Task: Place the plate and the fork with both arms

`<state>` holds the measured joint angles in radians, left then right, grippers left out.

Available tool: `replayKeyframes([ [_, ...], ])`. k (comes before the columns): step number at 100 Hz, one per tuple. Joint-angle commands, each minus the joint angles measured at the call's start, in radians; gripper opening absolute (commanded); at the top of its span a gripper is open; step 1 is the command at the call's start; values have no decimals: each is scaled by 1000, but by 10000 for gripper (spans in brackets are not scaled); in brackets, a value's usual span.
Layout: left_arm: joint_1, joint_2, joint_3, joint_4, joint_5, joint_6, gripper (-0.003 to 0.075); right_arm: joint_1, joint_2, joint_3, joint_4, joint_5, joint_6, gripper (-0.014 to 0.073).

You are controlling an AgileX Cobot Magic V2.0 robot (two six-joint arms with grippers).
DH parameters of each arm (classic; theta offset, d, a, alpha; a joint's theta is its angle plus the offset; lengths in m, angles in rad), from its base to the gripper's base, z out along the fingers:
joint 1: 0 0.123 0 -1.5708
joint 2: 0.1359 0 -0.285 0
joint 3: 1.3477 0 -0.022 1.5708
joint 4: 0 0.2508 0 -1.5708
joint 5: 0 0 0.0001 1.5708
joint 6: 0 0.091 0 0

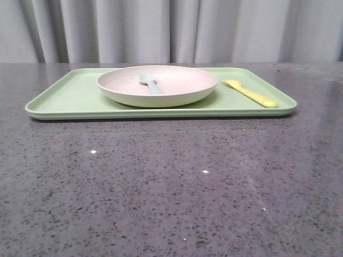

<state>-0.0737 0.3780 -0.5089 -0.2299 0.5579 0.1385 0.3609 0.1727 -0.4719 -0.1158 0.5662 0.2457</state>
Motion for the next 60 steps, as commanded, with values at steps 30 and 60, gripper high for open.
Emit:
replayKeyframes([
  [30,-67,-83,207,35,-463,-3,-20,-5,9,-24,-20,-83,-1,-67],
  [60,-51,-210,402,35,-615,-3,-20,-5,9,-24,-20,-82,-1,-67],
])
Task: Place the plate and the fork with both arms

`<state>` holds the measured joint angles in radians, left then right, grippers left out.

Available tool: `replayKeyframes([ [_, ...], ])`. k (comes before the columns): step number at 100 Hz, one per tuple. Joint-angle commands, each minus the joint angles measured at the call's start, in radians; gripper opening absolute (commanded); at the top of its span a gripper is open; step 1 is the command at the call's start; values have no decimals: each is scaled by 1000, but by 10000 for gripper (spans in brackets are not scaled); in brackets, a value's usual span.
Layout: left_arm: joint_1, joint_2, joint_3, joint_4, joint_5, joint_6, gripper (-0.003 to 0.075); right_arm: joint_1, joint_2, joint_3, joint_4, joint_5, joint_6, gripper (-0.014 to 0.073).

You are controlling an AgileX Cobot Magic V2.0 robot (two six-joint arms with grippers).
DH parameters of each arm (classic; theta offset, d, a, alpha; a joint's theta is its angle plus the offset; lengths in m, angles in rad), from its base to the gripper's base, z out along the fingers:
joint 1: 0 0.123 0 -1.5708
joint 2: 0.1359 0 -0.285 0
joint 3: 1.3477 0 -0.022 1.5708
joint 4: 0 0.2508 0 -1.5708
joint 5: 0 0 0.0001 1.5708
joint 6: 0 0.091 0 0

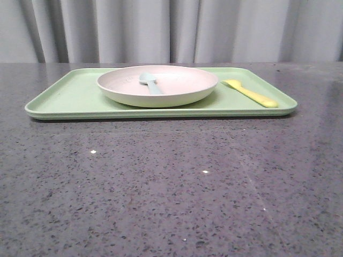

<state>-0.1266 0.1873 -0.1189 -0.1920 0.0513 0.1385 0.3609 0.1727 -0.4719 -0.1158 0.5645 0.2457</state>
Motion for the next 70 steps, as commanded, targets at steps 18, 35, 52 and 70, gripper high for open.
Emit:
replayKeyframes([
  [18,6,-109,104,-3,-111,-3,-20,-5,9,-24,-20,-80,-1,-67],
  [35,54,-227,132,-7,-22,-3,-20,-5,9,-24,-20,-80,-1,-67],
  [52,77,-223,132,-7,-24,-3,-20,-5,9,-24,-20,-80,-1,-67],
  [70,73,-223,132,-7,-24,-3,-20,-5,9,-24,-20,-80,-1,-67],
])
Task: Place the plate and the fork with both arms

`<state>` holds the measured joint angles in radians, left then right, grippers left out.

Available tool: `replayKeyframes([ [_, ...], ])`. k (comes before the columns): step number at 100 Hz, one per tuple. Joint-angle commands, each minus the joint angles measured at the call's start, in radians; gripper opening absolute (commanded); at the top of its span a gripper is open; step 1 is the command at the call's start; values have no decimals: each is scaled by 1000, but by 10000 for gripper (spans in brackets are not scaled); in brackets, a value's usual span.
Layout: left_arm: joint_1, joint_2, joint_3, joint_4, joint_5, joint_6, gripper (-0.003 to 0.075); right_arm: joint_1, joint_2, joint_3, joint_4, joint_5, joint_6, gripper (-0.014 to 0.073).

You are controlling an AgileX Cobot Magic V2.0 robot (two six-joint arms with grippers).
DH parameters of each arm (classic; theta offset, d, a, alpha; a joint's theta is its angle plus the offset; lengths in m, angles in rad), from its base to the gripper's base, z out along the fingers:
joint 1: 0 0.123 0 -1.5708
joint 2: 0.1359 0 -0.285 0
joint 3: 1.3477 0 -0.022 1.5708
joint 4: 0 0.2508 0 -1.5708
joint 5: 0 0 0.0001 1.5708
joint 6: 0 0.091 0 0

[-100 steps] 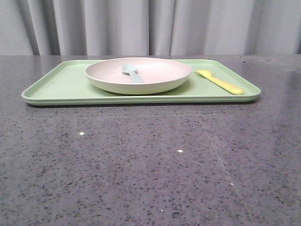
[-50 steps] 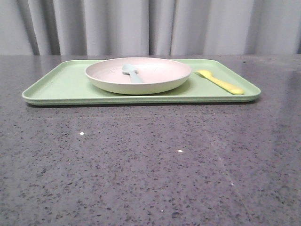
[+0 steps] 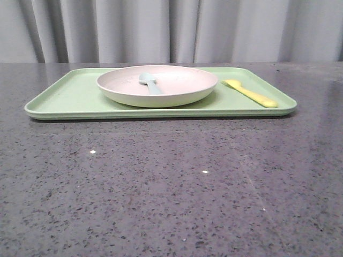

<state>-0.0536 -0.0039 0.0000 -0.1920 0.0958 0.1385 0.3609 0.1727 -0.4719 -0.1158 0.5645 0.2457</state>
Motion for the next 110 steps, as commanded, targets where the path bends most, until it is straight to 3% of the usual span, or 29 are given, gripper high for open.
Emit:
replayKeyframes([
  [1,0,-32,13,-7,-68,-3,-20,-5,9,-24,-20,-80,-1,-67],
  [110,0,-32,13,-7,-68,-3,-20,-5,9,-23,-39,-79,-1,-67],
])
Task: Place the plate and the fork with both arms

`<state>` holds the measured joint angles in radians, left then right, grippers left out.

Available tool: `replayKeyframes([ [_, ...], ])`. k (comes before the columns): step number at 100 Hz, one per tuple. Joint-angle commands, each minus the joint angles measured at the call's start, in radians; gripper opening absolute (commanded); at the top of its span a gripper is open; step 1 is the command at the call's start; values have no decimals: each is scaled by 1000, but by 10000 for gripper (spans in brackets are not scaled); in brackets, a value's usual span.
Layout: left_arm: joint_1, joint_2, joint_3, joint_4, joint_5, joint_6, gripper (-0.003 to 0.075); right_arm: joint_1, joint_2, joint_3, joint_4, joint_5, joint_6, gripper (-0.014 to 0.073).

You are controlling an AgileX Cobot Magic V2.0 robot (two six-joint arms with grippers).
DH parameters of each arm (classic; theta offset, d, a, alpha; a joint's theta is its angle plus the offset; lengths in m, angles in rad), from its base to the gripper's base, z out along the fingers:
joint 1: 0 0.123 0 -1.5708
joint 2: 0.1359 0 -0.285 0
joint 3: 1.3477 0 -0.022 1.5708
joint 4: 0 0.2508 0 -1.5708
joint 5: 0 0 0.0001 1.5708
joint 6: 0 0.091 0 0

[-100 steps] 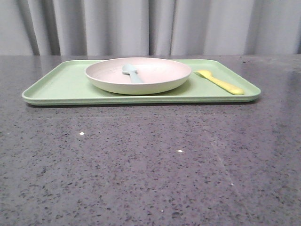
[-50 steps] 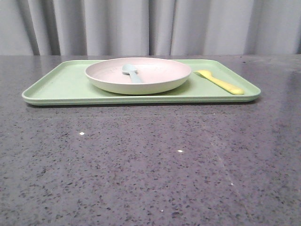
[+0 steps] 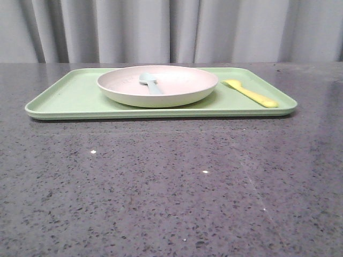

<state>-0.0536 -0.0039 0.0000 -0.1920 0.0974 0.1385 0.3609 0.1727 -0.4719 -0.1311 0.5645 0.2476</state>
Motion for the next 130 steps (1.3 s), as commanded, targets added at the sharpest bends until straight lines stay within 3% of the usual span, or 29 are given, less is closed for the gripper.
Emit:
replayKeyframes([
  [1,0,-32,13,-7,-70,-3,-20,-5,9,-23,-28,-80,-3,-67],
  [15,0,-32,13,-7,-70,-3,-20,-13,9,8,-65,-133,-3,-67],
  [48,0,-32,13,-7,-70,-3,-20,-150,9,189,-23,-490,-3,-67],
  [72,0,-32,13,-7,-70,-3,-20,-240,3,317,8,-664,-3,-67],
  [108,0,-32,13,-7,-70,-3,-20,-322,-133,496,26,-729,-2,-67],
  [130,0,-32,13,-7,-71,-3,-20,-323,-205,495,30,-612,-2,-67],
])
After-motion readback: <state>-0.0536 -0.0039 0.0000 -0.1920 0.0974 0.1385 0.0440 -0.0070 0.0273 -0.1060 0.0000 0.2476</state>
